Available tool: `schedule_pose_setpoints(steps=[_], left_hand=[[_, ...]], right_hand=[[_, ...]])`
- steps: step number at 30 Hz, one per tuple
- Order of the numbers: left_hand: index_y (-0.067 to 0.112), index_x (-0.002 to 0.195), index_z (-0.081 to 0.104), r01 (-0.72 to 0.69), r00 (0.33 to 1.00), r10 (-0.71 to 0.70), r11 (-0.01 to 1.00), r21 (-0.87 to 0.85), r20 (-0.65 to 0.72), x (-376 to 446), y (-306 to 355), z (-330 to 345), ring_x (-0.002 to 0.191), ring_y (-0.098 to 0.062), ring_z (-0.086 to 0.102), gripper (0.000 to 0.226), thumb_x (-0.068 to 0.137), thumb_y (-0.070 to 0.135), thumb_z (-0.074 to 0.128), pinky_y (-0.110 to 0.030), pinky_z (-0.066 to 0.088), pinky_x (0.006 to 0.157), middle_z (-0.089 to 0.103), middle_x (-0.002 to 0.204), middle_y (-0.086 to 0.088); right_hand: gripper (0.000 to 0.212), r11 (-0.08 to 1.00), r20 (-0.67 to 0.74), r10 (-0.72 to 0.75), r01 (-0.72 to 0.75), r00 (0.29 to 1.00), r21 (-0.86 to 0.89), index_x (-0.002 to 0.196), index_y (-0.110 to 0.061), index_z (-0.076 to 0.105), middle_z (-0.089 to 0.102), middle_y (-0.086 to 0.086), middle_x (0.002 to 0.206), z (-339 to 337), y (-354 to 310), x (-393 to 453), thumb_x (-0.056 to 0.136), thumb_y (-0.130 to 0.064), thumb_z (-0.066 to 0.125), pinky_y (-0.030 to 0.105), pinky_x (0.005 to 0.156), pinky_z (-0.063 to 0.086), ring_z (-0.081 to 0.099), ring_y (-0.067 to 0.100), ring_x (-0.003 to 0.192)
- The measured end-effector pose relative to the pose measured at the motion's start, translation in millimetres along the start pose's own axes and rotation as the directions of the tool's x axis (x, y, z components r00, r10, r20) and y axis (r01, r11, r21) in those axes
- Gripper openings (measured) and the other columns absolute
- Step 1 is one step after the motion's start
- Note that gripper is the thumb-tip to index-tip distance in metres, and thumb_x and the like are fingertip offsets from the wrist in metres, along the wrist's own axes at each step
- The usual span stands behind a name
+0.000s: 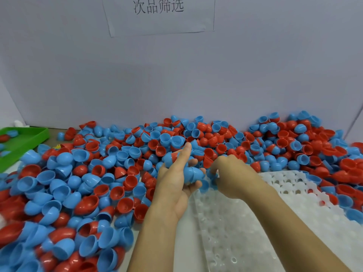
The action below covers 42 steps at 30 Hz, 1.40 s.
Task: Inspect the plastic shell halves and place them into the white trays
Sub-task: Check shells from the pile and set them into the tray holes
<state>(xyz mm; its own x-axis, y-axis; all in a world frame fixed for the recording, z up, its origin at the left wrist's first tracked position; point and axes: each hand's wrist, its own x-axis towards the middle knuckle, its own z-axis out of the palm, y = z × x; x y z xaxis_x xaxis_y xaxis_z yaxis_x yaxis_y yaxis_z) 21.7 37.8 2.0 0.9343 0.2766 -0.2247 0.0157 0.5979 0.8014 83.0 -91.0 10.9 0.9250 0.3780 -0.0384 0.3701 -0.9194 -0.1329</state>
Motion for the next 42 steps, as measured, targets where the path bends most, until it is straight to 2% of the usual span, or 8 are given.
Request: schedule_pose_setpoints(steps=[7,11,15,22,27,36,39,42], left_hand=[[0.014,0.099,0.073,0.088,0.993,-0.079,0.990,-0.111,0.084,-1,4,-4,0.069,-0.022,0.069,0.044,0.078,0.053,0.072,-0.025,0.049,0.045,0.071,0.083,-0.009],[0.013,0.092,0.073,0.084,0.995,-0.077,0.990,-0.115,0.067,-1,2,-2,0.069,-0.021,0.068,0.031,0.091,0.044,0.067,-0.026,0.051,0.046,0.069,0.080,-0.009],[0.012,0.094,0.069,0.088,0.988,-0.069,0.986,-0.144,0.136,-1,-2,1,0.070,-0.023,0.073,0.019,0.092,0.031,0.065,-0.032,0.058,0.055,0.073,0.083,-0.011],[0.008,0.103,0.070,0.126,0.969,-0.067,0.962,-0.242,0.237,1,-5,-1,0.087,-0.036,0.074,0.033,0.076,0.027,0.070,-0.050,0.060,0.072,0.071,0.097,-0.021],[0.010,0.103,0.069,0.162,0.976,-0.108,0.940,-0.301,0.187,4,-9,2,0.093,-0.035,0.069,0.034,0.075,0.028,0.069,-0.052,0.059,0.070,0.066,0.102,-0.023],[0.003,0.100,0.071,0.174,0.985,-0.157,0.918,-0.357,0.078,6,-12,4,0.080,-0.034,0.074,0.035,0.091,0.035,0.065,-0.041,0.061,0.058,0.074,0.104,-0.024],[0.004,0.108,0.070,0.161,0.986,-0.145,0.943,-0.290,0.077,4,-12,9,0.079,-0.030,0.075,0.035,0.082,0.027,0.076,-0.036,0.061,0.057,0.075,0.106,-0.022],[0.004,0.119,0.069,0.121,0.989,-0.106,0.981,-0.152,0.103,4,-17,9,0.084,-0.025,0.074,0.033,0.088,0.015,0.070,-0.036,0.063,0.066,0.075,0.111,-0.017]], right_hand=[[0.033,0.994,-0.008,-0.025,0.026,1.000,0.104,0.124,-0.028,0.062,0.064,-0.001,0.113,-2,10,-5,0.092,-0.019,0.065,0.035,0.081,0.056,0.062,0.019,0.094],[0.019,0.883,-0.248,-0.110,0.210,0.962,0.421,0.111,-0.037,0.064,0.063,-0.013,0.070,-15,11,-24,0.092,-0.032,0.066,0.022,0.065,0.052,0.062,0.006,0.071],[0.023,0.811,-0.207,-0.172,0.258,0.963,0.526,0.105,-0.040,0.068,0.062,-0.014,0.082,-18,-2,-33,0.083,-0.046,0.073,0.015,0.065,0.048,0.061,0.001,0.075],[0.012,0.747,-0.188,-0.076,0.181,0.979,0.640,0.087,-0.038,0.076,0.073,-0.015,0.086,-19,6,-29,0.087,-0.027,0.073,0.022,0.069,0.058,0.067,0.001,0.078],[0.019,0.803,-0.279,0.047,0.130,0.959,0.581,0.073,-0.030,0.072,0.067,-0.011,0.064,-12,0,-27,0.084,-0.015,0.068,0.006,0.050,0.046,0.062,-0.008,0.072],[0.012,0.837,-0.416,0.210,0.058,0.885,0.545,0.070,-0.018,0.064,0.063,-0.006,0.064,-11,0,-24,0.082,-0.017,0.067,0.026,0.057,0.053,0.060,0.011,0.064],[0.012,0.828,-0.417,0.181,0.091,0.891,0.553,0.078,-0.024,0.059,0.059,-0.007,0.062,-10,-1,-26,0.083,-0.016,0.067,0.018,0.048,0.043,0.056,0.009,0.055],[0.017,0.858,-0.369,0.013,0.179,0.929,0.482,0.091,-0.029,0.055,0.060,-0.003,0.064,-11,0,-29,0.087,-0.014,0.061,0.031,0.050,0.054,0.057,0.011,0.051]])
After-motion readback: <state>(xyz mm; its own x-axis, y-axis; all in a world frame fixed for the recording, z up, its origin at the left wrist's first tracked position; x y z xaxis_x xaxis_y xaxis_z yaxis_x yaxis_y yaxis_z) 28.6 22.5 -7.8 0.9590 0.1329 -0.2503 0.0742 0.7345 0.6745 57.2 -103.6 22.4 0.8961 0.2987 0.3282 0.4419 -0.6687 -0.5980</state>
